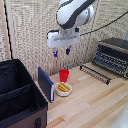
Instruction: With care, position your gripper close to the oven tray handle. Make sure to grip the handle tightly. Delicately and attentively pull the tray out from the oven.
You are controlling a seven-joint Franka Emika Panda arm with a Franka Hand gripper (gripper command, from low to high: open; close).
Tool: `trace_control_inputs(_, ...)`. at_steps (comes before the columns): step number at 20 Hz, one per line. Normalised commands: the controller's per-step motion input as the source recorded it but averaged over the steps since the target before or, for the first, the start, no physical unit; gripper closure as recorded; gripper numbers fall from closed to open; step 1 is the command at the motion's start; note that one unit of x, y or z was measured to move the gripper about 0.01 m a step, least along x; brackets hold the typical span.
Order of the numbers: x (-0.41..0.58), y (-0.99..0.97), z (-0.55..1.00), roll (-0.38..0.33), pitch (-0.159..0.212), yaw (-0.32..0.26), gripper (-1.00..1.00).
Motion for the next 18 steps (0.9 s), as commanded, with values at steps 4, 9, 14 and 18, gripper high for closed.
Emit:
trace_control_inputs(4, 0.0, -0.18, 0.09, -0.331, 0.0, 0.058, -1.0)
trace_control_inputs(9, 0.0, -0.25, 0.11, -0.331, -0.003, 0.062, -1.0)
trace_control_inputs(14, 0.0, -0.27, 0.08, -0.33, 0.0, 0.051, -1.0)
trace_control_inputs(18, 0.0, -0.32, 0.0, -0.308, 0.0, 0.037, -1.0)
